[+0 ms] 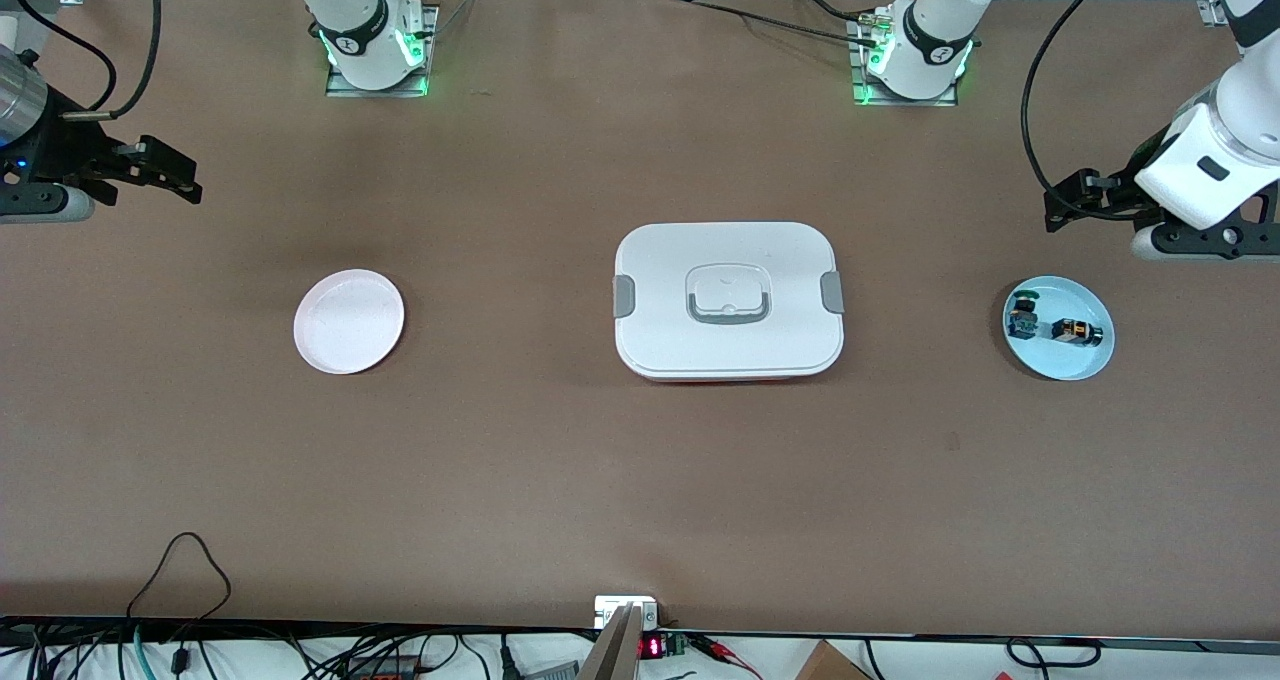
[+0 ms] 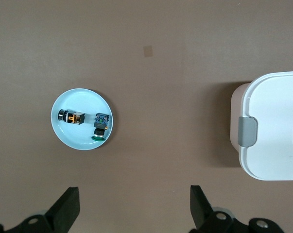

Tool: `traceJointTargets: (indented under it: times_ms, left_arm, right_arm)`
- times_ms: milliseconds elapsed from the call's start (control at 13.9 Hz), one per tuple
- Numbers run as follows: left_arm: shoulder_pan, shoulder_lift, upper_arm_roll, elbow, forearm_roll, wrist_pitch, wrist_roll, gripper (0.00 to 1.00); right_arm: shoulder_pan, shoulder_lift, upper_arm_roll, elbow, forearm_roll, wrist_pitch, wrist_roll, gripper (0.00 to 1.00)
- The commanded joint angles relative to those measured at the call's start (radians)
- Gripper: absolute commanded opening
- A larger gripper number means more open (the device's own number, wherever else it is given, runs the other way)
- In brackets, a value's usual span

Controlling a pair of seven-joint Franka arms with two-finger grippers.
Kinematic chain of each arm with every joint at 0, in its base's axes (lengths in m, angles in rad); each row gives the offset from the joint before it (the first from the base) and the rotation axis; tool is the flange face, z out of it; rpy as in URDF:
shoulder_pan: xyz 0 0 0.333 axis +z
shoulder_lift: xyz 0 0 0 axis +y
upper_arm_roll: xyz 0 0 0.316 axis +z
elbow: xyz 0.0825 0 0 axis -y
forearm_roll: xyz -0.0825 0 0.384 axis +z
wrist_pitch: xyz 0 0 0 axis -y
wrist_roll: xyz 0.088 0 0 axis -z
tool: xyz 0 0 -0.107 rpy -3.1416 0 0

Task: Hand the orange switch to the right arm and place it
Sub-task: 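Lower the left gripper onto the orange switch on the blue plate and grasp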

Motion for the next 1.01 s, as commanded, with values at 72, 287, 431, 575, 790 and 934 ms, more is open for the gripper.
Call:
traceJointTargets:
  times_ms: [72,287,431,575,790,934]
  left_arm:
    - [0.045,0.066,0.003,0.046,0.013,-0.028,0.003,1.0]
    - [0.111,0.105,0.003,0.046,0.018,-0.025,0.005,1.0]
    - [0.186,0.15,0.003,0.048,0.018,-0.021,0.014,1.0]
    - [0.225,0.206,0.003,0.077,0.021,-0.018,0.095,1.0]
    - [0.317,0.299,0.003,0.117,0.023,-0.012,0.159,1.0]
    - [0.351,0.336,0.003,0.103,0.024,0.071,0.219,1.0]
  right_arm:
    - [0.0,-0.025,0.002,-0.018,0.002,0.001,-0.006,1.0]
    - [0.0,-0.025,0.002,-0.018,0.002,0.001,-0.007,1.0]
    - [0.0,-0.025,0.002,-0.018,0.002,0.003,-0.007,1.0]
    - [0.0,-0.025,0.004,-0.017,0.002,0.004,-0.007,1.0]
    - [-0.001,-0.022,0.004,-0.017,0.003,0.003,-0.006,1.0]
    - [-0.001,-0.02,0.002,-0.017,0.003,0.004,-0.006,1.0]
